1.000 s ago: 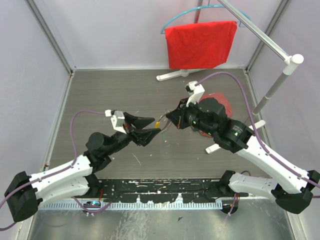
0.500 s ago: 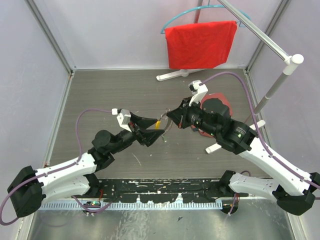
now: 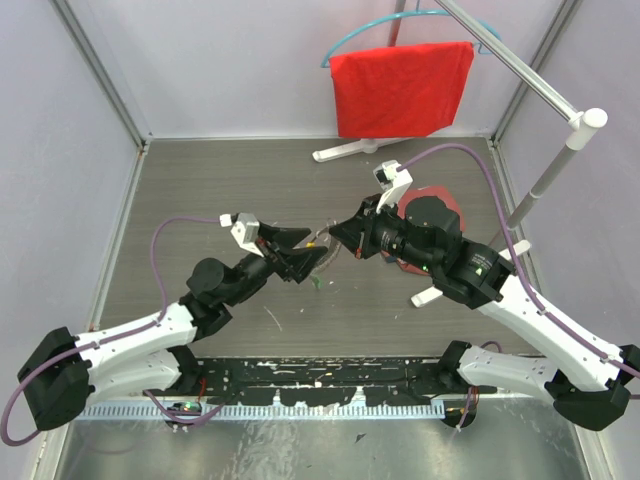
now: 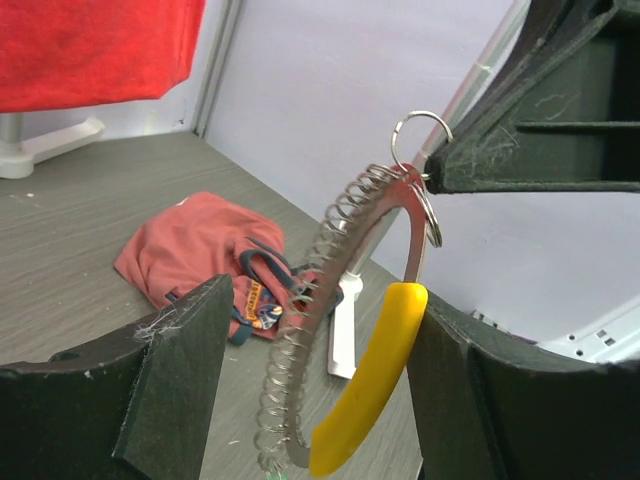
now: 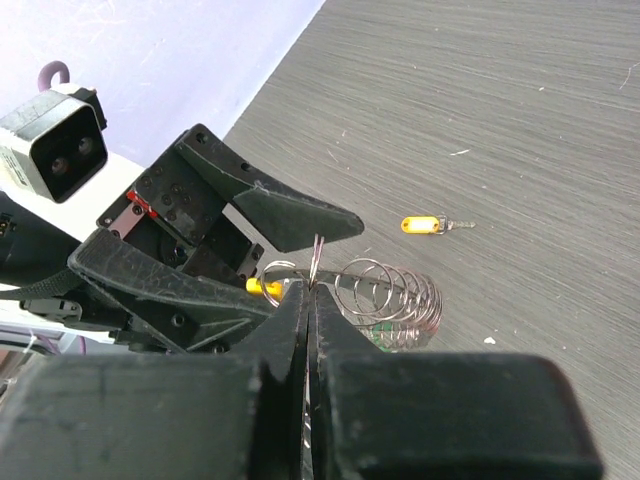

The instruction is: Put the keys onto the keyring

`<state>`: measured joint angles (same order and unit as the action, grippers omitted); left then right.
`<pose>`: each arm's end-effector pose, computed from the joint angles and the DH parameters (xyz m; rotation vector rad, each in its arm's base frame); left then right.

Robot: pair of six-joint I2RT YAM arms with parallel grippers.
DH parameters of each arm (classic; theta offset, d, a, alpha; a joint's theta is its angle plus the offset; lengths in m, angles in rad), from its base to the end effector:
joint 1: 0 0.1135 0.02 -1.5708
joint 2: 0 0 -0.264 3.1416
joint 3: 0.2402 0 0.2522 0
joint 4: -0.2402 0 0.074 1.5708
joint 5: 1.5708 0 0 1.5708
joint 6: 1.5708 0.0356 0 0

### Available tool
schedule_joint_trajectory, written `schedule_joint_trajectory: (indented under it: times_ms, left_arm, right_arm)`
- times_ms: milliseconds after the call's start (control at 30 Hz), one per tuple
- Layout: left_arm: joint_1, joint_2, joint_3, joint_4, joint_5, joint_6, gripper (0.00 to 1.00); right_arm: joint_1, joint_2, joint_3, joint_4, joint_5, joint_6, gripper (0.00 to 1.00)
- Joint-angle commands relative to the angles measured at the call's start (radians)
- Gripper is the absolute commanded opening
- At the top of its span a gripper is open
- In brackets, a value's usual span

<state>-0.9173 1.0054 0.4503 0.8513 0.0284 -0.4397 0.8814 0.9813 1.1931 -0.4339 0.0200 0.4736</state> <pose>0.1349 -0.1778 0.2903 0.3491 1.3228 -1.1747 0.1322 0.1593 0.4190 -0.3691 1.8599 0.9353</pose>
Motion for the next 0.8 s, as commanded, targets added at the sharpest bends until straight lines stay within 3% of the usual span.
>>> schedule_joint_trajectory:
  times_ms: [0, 200, 433, 567, 767]
  left_arm:
    - [-0.002, -0.044, 0.010, 0.004, -0.121, 0.016, 0.74]
    - [-0.002, -0.200, -0.021, -0.132, -0.272, 0.070, 0.78]
    - [-0.002, -0.283, 0.002, -0.185, 0.083, 0.122, 0.74]
    - [-0.002, -0.237, -0.010, -0.116, 0.174, 0.068, 0.72]
    - [-0.002, -0.085, -0.060, 0.111, 0.099, 0.032, 0.78]
  right_arm:
    - [0.001, -0.022, 0.029, 0.072, 0.004, -0.006, 0.01]
    - [0.001, -0.007, 0.036, 0.069, 0.020, -0.006, 0.01]
    - [0.001, 0.029, 0.065, 0.088, 0.152, 0.035, 0.01]
    - [0.000, 0.041, 0.074, 0.118, 0.144, 0.033, 0.01]
    - [0.000, 0.025, 0.051, 0.175, 0.064, 0.016, 0.01]
